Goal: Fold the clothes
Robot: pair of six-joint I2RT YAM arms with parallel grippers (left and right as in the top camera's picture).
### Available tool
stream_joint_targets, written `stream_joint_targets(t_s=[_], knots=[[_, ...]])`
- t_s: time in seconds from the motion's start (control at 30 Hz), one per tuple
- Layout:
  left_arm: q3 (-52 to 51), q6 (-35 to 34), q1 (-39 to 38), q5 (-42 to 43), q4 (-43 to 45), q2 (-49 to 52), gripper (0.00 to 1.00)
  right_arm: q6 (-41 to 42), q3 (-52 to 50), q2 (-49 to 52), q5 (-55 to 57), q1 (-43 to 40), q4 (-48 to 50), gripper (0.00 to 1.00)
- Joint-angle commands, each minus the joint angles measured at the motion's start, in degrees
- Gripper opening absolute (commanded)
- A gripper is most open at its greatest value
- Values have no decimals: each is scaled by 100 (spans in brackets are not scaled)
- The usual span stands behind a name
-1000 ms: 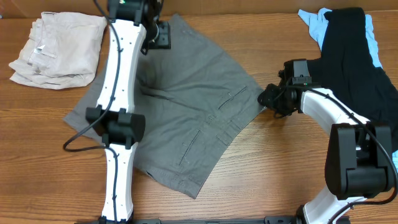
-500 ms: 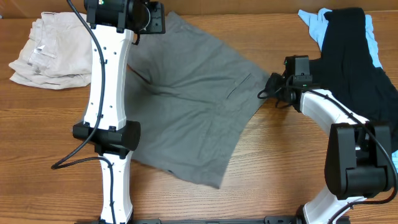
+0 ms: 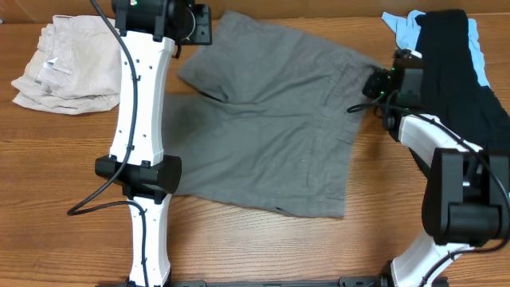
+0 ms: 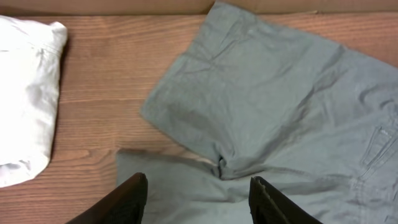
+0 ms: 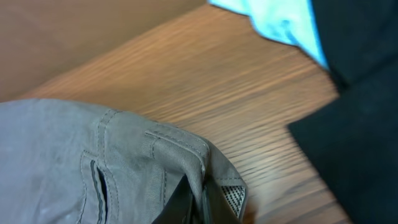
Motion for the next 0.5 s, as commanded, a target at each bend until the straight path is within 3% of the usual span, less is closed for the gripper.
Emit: stream_joint_targets(t_s=[0.0, 0.1, 0.3, 0.47], knots=[[-92, 155, -63, -116, -11, 20, 56, -66, 310, 337, -232, -144, 44, 21], [-127, 157, -63, -116, -9, 20, 57, -63, 490, 295, -560, -144, -81, 100], [-105, 389, 0, -111, -22, -131, 57, 0, 944, -605, -1320, -120, -1161, 100], [-105, 389, 2, -160, -232, -575, 59, 4, 1012, -2009, -1547, -24, -2614, 100]])
